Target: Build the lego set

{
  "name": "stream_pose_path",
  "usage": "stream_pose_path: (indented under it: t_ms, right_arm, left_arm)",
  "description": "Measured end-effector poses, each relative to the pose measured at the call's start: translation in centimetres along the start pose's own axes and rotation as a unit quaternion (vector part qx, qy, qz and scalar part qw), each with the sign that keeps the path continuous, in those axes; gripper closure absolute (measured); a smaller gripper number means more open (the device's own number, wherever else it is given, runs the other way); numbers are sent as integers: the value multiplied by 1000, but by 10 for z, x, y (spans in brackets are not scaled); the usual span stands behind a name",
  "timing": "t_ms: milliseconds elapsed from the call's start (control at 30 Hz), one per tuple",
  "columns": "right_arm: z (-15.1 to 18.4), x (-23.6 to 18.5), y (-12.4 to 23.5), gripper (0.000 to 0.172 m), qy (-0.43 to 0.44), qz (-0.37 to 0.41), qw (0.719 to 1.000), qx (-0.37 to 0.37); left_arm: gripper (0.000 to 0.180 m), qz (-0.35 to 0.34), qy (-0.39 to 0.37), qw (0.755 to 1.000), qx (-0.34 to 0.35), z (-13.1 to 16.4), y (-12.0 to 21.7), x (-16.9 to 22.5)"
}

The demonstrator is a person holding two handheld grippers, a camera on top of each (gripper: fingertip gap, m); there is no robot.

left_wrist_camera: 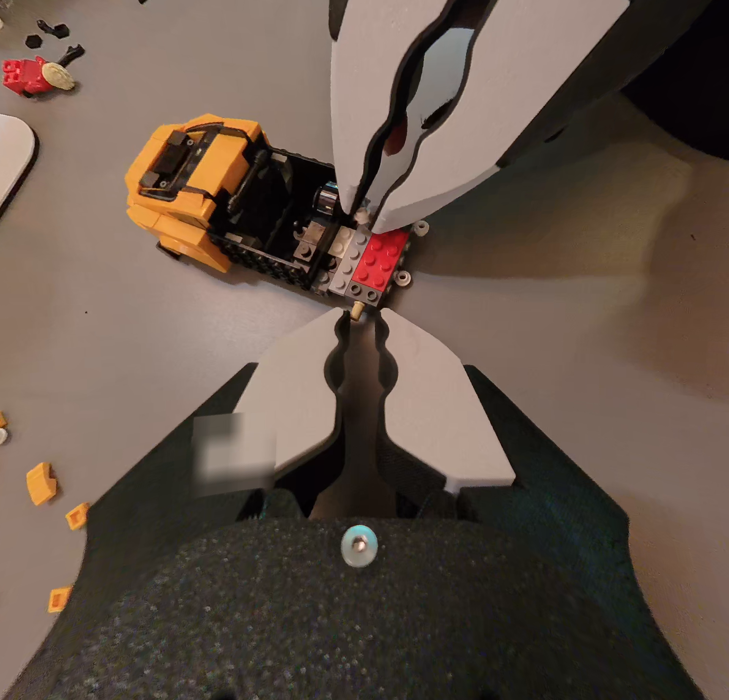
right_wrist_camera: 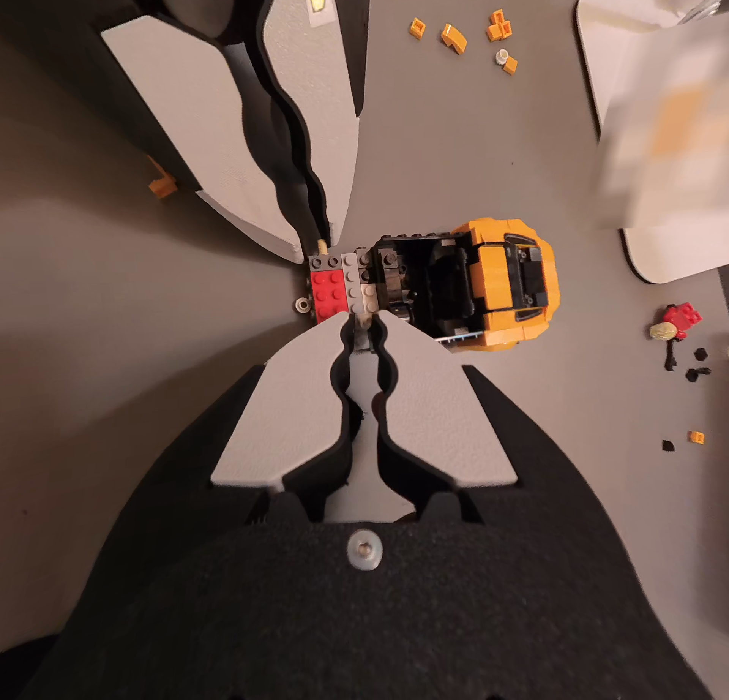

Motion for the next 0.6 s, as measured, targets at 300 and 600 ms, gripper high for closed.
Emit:
stream_pose_path:
  t_ms: [300, 600]
  right_arm:
    - [1, 0, 0, 157, -17, 17, 999, 31]
    - [0, -1, 1, 151, -63, 17, 995, 82]
  left_arm:
    - [176, 9, 20, 1000, 1, -1, 1, 1]
    - [169, 8, 23, 1000, 11, -2, 1, -1]
Point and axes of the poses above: each gripper's, where its closed fingertips meet, y back along the fingers, z out of its underside, x = y × z across the jaws, the point moved 2 cm from there along y, back along the fingers, and after that the axes turned 15 degrees about -z, right-handed, at the moved point
